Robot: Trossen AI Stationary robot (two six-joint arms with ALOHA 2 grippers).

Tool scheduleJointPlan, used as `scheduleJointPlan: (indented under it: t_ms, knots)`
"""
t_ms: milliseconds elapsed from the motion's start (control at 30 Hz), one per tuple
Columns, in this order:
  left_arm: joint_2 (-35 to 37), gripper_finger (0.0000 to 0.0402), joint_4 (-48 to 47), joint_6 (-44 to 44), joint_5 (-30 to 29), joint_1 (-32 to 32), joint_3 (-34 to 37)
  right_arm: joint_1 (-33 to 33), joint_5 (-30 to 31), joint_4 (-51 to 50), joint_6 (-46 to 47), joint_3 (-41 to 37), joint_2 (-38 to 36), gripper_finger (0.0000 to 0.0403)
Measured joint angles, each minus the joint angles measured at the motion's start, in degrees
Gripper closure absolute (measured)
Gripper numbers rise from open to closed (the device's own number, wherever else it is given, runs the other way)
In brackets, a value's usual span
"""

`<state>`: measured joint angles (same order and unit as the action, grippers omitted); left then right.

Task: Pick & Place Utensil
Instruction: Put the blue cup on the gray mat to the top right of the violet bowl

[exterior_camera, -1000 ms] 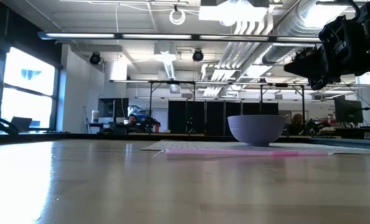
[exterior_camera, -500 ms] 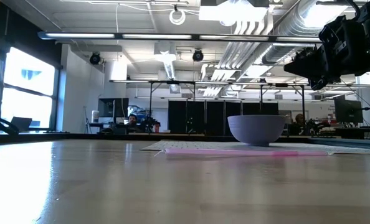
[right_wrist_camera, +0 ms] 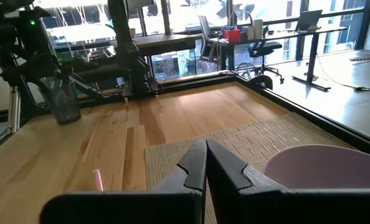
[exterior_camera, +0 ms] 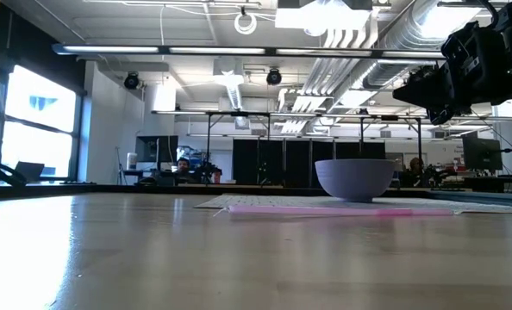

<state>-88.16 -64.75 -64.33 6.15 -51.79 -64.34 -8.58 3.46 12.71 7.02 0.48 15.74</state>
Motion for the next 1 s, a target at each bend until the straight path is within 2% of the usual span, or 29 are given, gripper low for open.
scheduleJointPlan:
  t_ms: [633, 800, 1000]
  knots:
    - [0.0, 0.0225, 9.75, 28.81, -12.98, 17.76, -0.04, 0.0, 0.0, 0.0, -0.01, 0.01, 0.01, 0.0401]
    - [0.0, 0.0225, 11.89, 34.73, -13.76, 22.29, -0.23, -0.02, 0.0, -0.01, 0.0, 0.01, 0.01, 0.0398]
    - [0.0, 0.0224, 8.66, 38.79, -14.89, 25.72, -5.86, -0.01, 0.0, 0.0, -0.01, 0.01, 0.01, 0.0402]
